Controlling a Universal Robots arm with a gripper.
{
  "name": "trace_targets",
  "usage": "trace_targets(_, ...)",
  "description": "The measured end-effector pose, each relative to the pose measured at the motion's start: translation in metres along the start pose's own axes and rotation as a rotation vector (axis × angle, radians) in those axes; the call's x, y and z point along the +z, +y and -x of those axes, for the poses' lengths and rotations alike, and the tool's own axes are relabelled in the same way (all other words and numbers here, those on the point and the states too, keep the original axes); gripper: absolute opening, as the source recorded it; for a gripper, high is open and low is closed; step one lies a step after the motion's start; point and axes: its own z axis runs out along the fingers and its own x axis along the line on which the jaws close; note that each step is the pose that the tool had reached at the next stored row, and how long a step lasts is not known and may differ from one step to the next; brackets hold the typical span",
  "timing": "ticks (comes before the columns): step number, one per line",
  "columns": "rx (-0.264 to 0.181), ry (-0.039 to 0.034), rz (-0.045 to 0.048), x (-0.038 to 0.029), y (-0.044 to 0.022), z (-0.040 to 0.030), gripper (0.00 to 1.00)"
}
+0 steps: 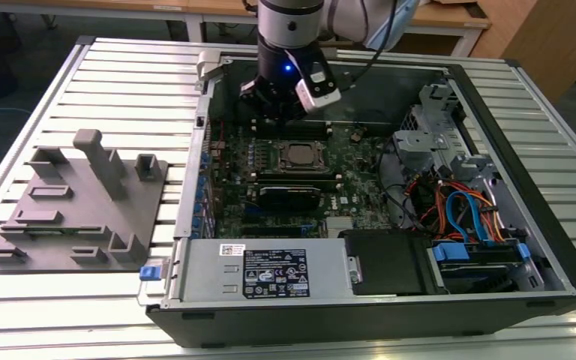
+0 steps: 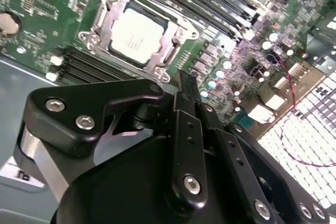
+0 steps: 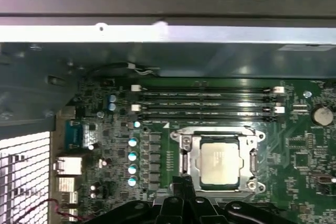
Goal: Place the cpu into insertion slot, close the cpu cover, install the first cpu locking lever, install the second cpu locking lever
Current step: 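Install the first cpu locking lever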
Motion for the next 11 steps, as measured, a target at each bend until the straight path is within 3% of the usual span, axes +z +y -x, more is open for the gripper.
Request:
trace_targets(6, -0.009, 0.0003, 0.0011, 0.001, 0.001, -0.0082, 0.11)
trace_targets(11, -0.015, 0.0004, 0.0014, 0.0015, 0.0072, -0.0097, 0.11)
